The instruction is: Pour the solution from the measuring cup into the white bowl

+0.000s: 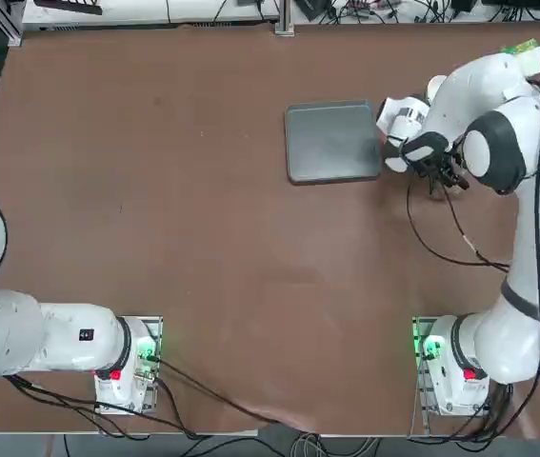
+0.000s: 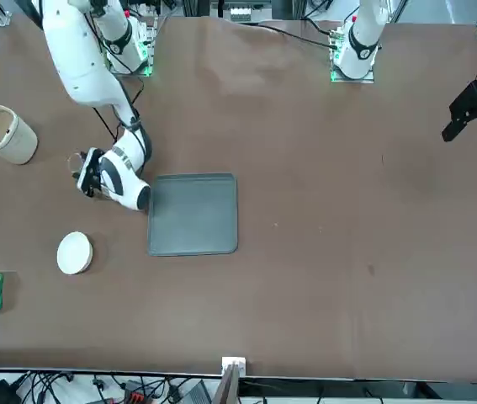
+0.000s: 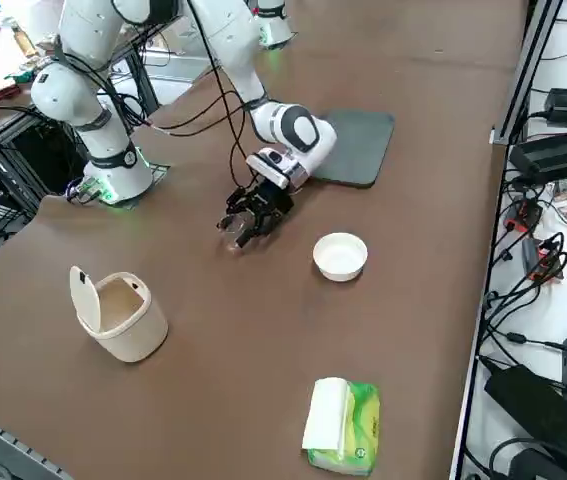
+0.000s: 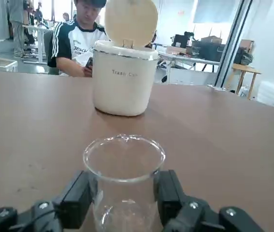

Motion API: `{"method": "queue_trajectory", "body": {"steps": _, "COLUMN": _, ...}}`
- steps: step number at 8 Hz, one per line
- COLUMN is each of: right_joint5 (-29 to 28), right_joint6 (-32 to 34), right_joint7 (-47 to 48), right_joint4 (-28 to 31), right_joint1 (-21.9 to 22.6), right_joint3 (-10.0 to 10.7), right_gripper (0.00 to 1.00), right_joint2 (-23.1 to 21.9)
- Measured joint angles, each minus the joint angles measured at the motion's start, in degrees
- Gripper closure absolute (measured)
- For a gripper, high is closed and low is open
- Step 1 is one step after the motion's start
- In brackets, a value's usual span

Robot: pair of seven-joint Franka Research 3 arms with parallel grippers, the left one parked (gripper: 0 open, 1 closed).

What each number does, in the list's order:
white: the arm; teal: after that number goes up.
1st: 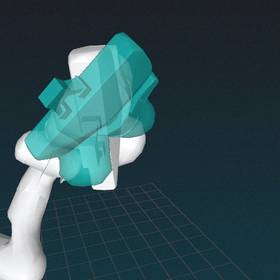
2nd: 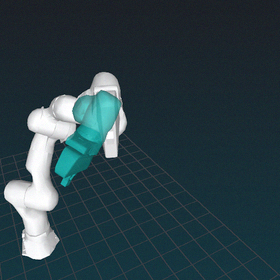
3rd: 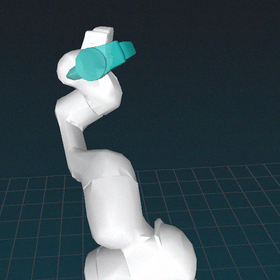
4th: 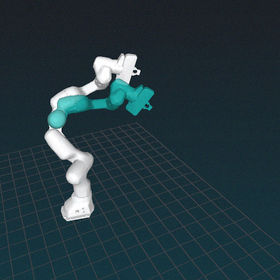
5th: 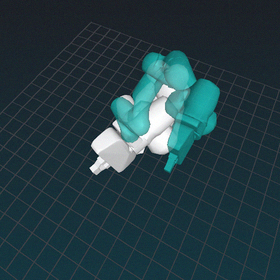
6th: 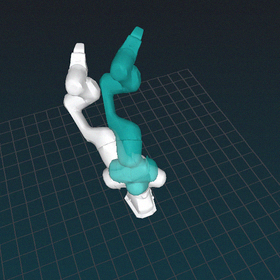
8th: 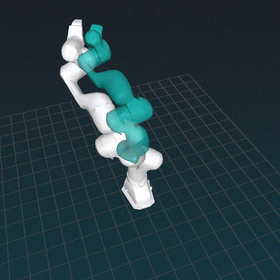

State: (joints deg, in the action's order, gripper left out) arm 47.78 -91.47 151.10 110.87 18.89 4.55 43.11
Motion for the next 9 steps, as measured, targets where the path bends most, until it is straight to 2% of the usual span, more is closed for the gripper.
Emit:
{"method": "queue_trajectory", "body": {"steps": 3, "right_joint5": 0.0, "right_joint6": -0.1, "right_joint7": 0.6, "right_joint4": -0.8, "right_joint1": 0.3, "right_joint3": 0.0, "right_gripper": 0.13, "right_joint2": 0.2}}
{"method": "queue_trajectory", "body": {"steps": 4, "right_joint5": 0.0, "right_joint6": -0.2, "right_joint7": -0.1, "right_joint4": -1.6, "right_joint1": 0.3, "right_joint3": 0.0, "right_gripper": 0.0, "right_joint2": 0.2}}
{"method": "queue_trajectory", "body": {"steps": 5, "right_joint5": -1.4, "right_joint6": -0.5, "right_joint7": -2.3, "right_joint4": -2.8, "right_joint1": 0.4, "right_joint3": -0.3, "right_gripper": 0.0, "right_joint2": 0.1}}
{"method": "queue_trajectory", "body": {"steps": 7, "right_joint5": -7.9, "right_joint6": -0.4, "right_joint7": -9.4, "right_joint4": -7.0, "right_joint1": 0.9, "right_joint3": -1.5, "right_gripper": 0.0, "right_joint2": -1.7}}
{"method": "queue_trajectory", "body": {"steps": 9, "right_joint5": -14.9, "right_joint6": 0.0, "right_joint7": -20.0, "right_joint4": -9.8, "right_joint1": 1.3, "right_joint3": -1.8, "right_gripper": 0.0, "right_joint2": -7.2}}
